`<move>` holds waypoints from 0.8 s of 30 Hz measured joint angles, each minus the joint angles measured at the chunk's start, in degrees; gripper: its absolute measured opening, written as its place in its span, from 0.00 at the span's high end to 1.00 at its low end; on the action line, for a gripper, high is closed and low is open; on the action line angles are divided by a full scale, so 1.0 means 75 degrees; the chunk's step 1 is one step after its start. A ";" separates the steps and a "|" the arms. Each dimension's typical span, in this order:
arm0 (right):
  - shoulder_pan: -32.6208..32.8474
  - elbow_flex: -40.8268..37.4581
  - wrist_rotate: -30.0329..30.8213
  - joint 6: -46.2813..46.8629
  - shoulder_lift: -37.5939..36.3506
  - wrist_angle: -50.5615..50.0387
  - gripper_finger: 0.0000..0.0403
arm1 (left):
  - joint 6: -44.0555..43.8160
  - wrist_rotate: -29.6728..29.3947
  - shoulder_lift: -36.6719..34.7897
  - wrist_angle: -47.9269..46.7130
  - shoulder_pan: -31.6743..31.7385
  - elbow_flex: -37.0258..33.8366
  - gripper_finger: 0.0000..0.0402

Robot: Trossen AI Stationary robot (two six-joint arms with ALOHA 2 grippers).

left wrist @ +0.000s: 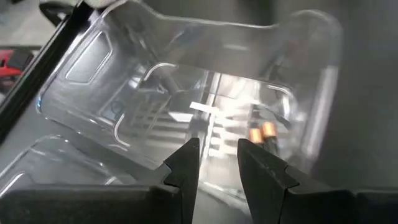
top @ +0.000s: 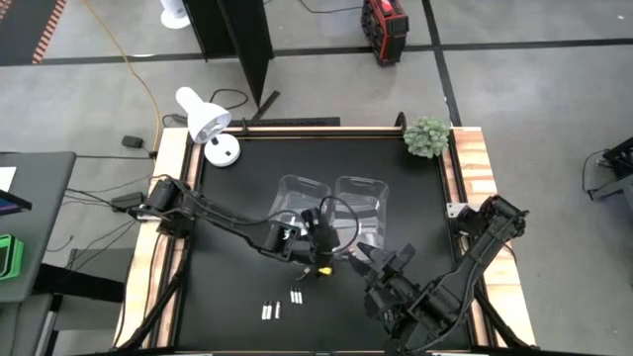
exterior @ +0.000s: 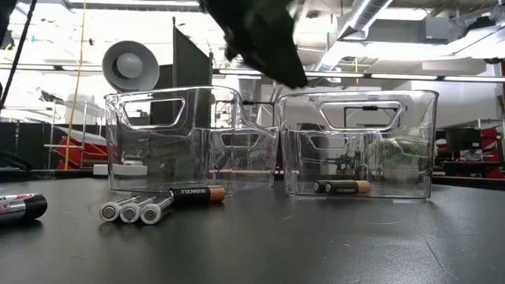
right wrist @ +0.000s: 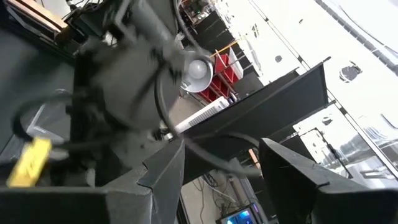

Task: Sort batteries
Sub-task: Adjust the left transparent bin on the table

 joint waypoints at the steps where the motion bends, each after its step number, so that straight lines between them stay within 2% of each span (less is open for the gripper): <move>1: 0.0034 -0.0002 -0.0003 0.0000 0.0000 -0.0008 0.45 | 0.0025 -0.0117 -0.0120 -0.0214 -0.0103 0.0000 0.73; 6: 0.0199 -0.0001 -0.0003 0.0000 0.0000 -0.0031 0.45 | -0.0378 -0.0799 -0.0712 -0.1574 -0.0575 0.0000 0.73; 16: 0.0353 0.0000 -0.0006 0.0000 0.0000 -0.0026 0.45 | -0.2992 -0.0904 -0.1080 -0.5262 -0.1632 -0.0003 0.73; 19: 0.0344 -0.0002 -0.0009 -0.0001 0.0000 -0.0023 0.45 | -0.3521 -0.0918 -0.1080 -0.5506 -0.2028 -0.0006 0.73; 24: 0.0329 -0.0003 -0.0009 -0.0003 0.0000 -0.0023 0.45 | -0.3620 -0.1009 -0.1092 -0.5098 -0.2509 -0.0154 0.73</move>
